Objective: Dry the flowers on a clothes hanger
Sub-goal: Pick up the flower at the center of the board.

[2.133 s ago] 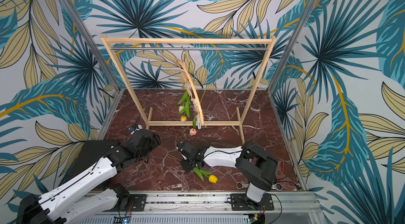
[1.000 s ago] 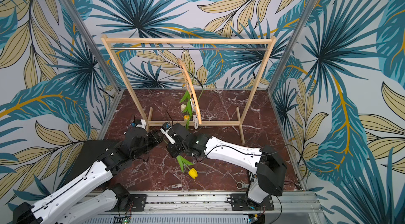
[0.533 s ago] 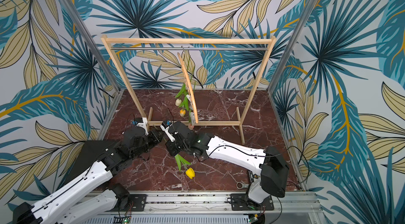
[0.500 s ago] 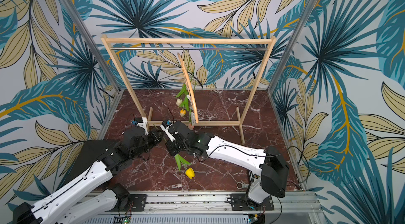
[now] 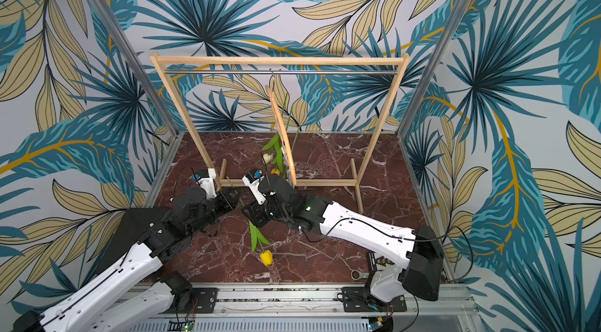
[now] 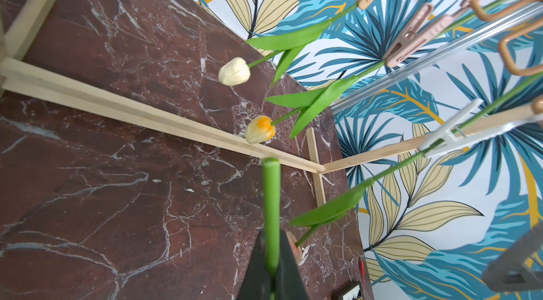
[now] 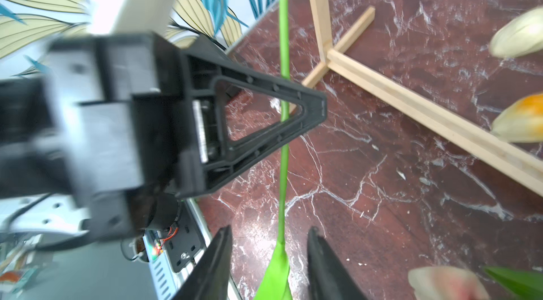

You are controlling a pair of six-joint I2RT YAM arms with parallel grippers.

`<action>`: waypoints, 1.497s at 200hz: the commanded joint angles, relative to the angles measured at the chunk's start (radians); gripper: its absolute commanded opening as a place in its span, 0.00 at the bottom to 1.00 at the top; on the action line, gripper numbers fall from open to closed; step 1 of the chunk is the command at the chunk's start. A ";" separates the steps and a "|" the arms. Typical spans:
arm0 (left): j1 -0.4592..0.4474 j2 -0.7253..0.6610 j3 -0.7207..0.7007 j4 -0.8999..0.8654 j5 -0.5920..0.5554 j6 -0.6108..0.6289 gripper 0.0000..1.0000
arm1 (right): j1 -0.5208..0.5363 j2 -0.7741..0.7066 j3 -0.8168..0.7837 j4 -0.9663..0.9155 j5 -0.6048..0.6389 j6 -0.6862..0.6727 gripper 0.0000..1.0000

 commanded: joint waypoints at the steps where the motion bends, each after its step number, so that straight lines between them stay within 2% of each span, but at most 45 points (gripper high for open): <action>1: 0.039 -0.016 0.023 0.104 0.168 0.073 0.00 | -0.016 -0.050 -0.026 0.028 -0.094 0.047 0.49; 12: 0.059 -0.014 0.026 0.150 0.253 0.078 0.00 | -0.024 -0.062 -0.033 0.030 -0.141 0.054 0.49; 24: 0.082 -0.012 0.029 0.196 0.329 0.073 0.00 | -0.030 -0.068 -0.039 0.029 -0.181 0.061 0.45; 44: 0.118 0.001 0.053 0.217 0.449 0.076 0.00 | -0.040 -0.093 -0.056 0.025 -0.186 0.075 0.40; 94: 0.154 0.003 0.108 0.203 0.592 0.089 0.00 | -0.058 -0.135 -0.091 0.033 -0.190 0.105 0.39; 135: 0.154 0.007 0.109 0.240 0.618 0.080 0.00 | -0.061 -0.135 -0.099 0.056 -0.215 0.114 0.25; 166: 0.155 0.005 0.101 0.254 0.613 0.068 0.00 | -0.062 -0.130 -0.096 0.068 -0.244 0.115 0.19; 257: 0.156 0.007 0.074 0.304 0.614 0.041 0.00 | -0.062 -0.127 -0.093 0.067 -0.255 0.113 0.15; 299: 0.156 0.017 0.071 0.310 0.631 0.037 0.00 | -0.062 -0.120 -0.071 0.076 -0.234 0.112 0.20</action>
